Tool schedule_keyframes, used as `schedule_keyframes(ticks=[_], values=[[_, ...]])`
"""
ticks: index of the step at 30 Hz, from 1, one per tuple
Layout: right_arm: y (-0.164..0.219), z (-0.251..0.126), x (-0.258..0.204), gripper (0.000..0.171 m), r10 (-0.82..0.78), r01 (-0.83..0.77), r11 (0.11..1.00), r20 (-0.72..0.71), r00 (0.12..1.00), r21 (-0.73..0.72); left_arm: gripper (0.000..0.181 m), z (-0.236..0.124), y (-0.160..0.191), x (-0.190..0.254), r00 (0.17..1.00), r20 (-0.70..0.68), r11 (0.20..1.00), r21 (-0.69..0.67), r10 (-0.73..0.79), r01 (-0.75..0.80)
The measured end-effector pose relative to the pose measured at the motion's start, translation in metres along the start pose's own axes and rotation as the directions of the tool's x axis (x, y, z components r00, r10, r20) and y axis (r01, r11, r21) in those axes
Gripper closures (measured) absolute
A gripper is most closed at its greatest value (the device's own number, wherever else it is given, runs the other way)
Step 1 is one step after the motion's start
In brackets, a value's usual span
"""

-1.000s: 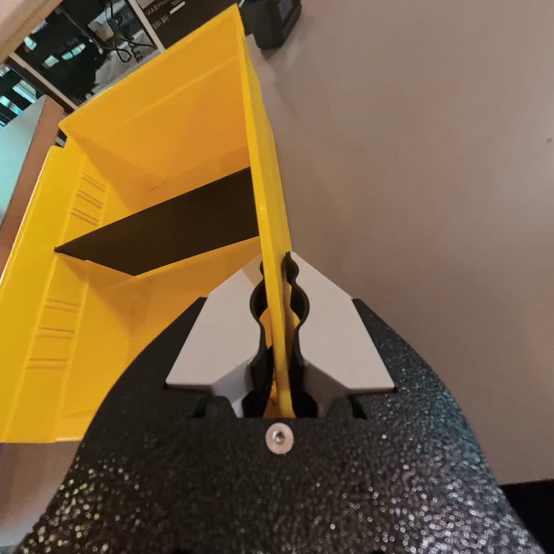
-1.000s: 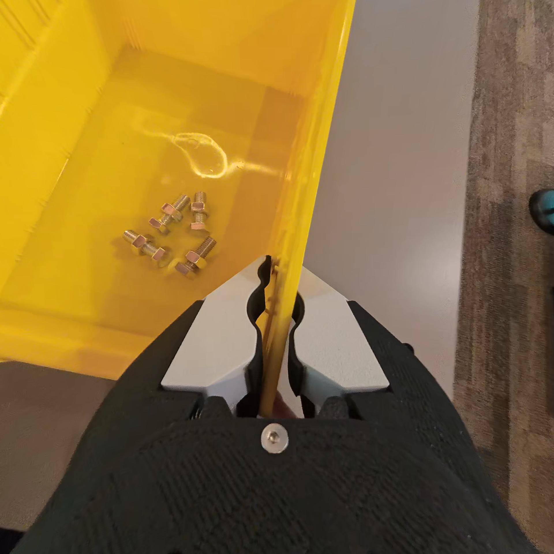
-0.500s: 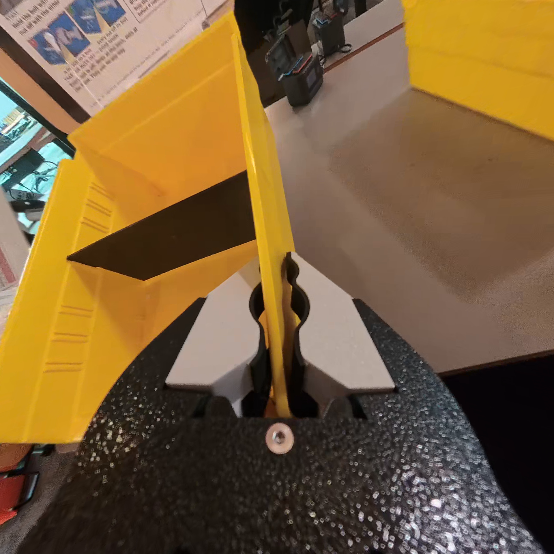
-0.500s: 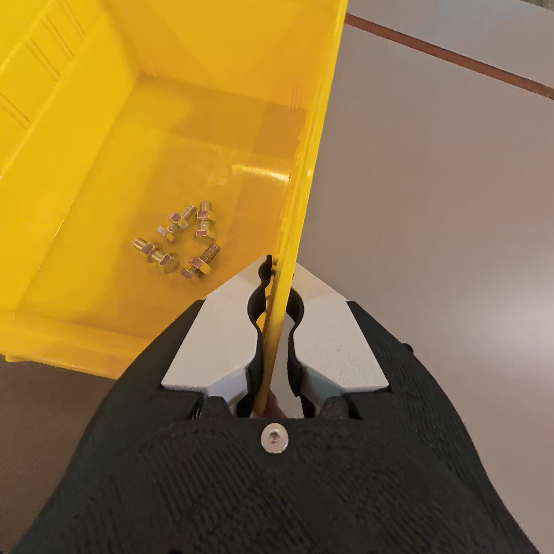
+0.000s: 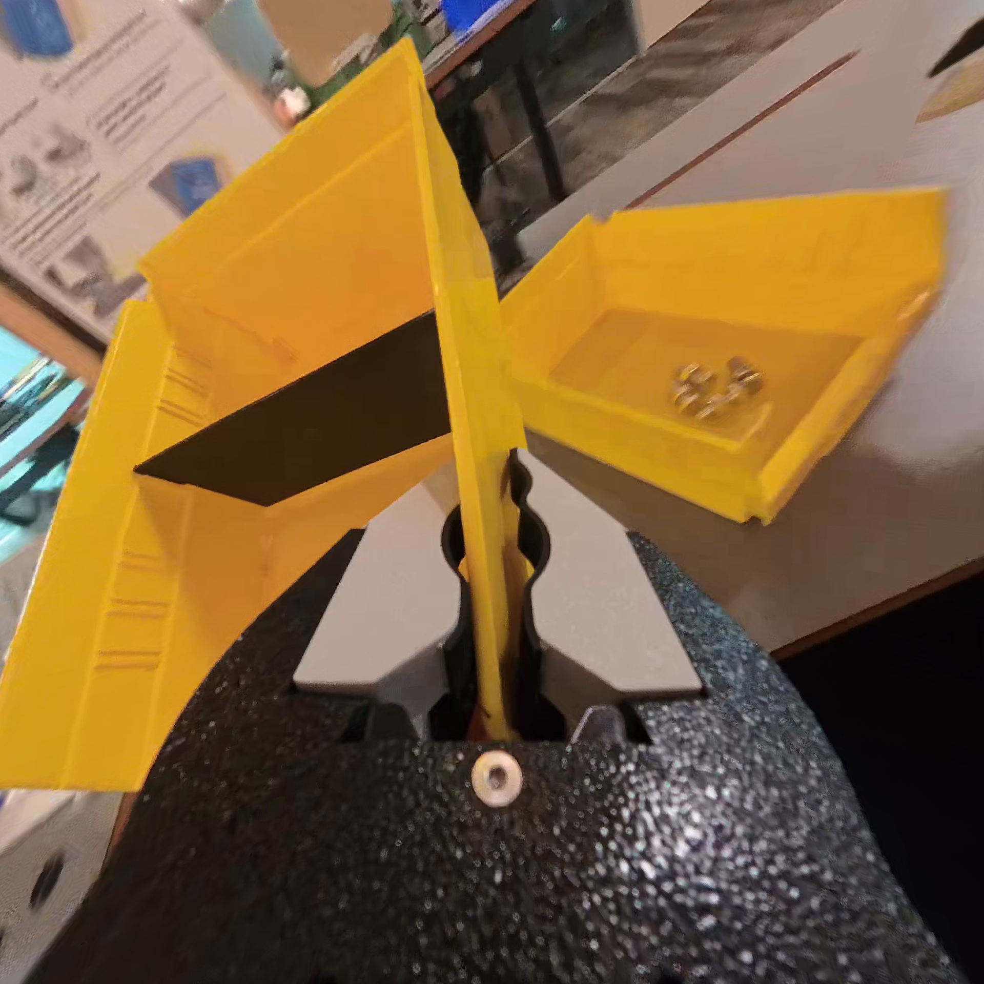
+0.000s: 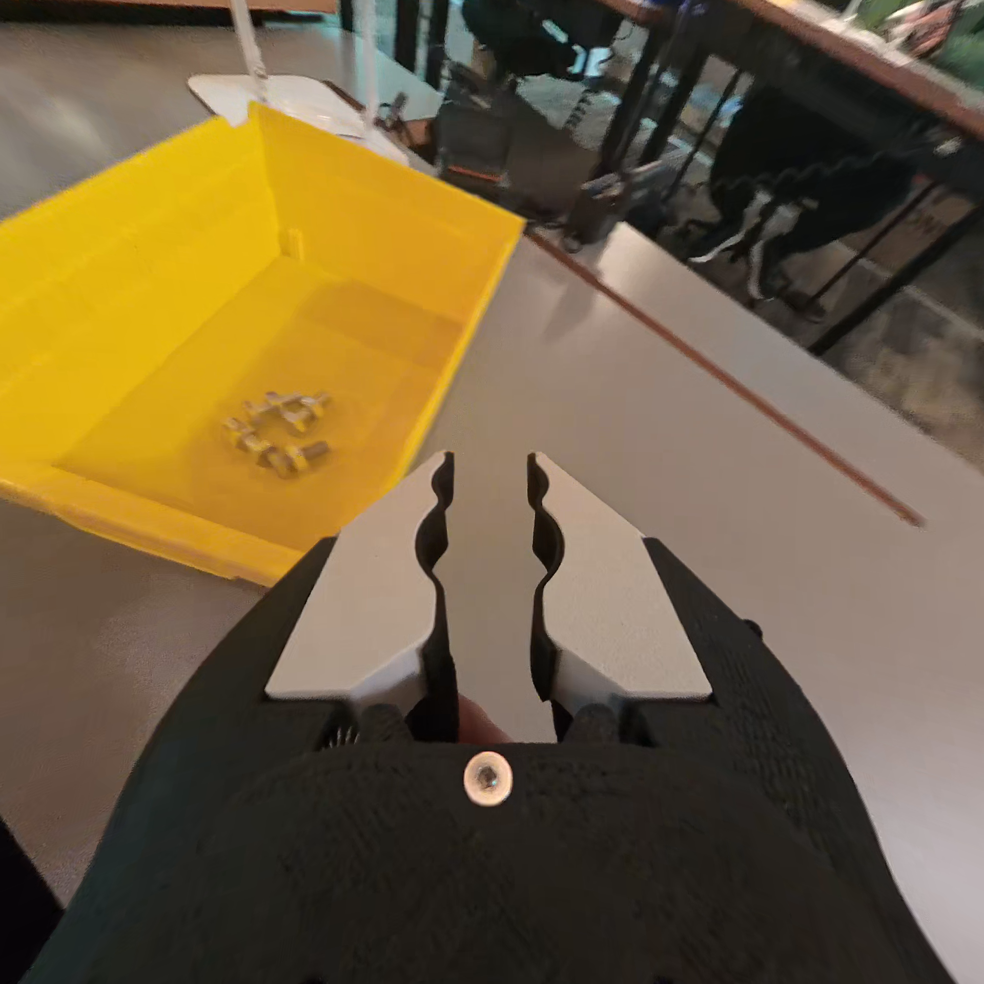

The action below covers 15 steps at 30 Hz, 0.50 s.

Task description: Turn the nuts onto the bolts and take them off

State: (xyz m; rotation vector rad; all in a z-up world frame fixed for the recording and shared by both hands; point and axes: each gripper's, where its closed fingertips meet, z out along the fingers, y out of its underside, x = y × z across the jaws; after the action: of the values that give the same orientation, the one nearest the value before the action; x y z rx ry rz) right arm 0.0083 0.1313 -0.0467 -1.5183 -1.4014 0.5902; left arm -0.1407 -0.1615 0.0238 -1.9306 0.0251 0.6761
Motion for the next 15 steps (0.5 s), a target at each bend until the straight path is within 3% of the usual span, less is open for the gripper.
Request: schedule_keyframes(ticks=[1,5,9,15], values=[[0.0,-0.013,0.016,0.145,-0.016,0.016,1.0,-0.043,0.999,0.0,0.174,0.0,-0.017,0.01,0.999,-0.05,0.999,0.035,0.019,-0.017],[-0.006,-0.078,0.08,0.146,0.015,0.007,0.996,-0.25,0.968,0.087,0.174,0.02,-0.092,0.075,0.951,-0.283,0.976,0.207,0.122,-0.063],[-0.007,-0.149,0.141,0.151,0.129,-0.019,0.969,-0.44,0.889,0.246,0.174,0.051,-0.166,0.161,0.828,-0.51,0.939,0.339,0.233,-0.056],[0.018,-0.248,0.21,0.161,0.312,-0.034,0.914,-0.644,0.698,0.405,0.174,0.108,-0.244,0.293,0.646,-0.684,0.914,0.403,0.339,-0.053]])
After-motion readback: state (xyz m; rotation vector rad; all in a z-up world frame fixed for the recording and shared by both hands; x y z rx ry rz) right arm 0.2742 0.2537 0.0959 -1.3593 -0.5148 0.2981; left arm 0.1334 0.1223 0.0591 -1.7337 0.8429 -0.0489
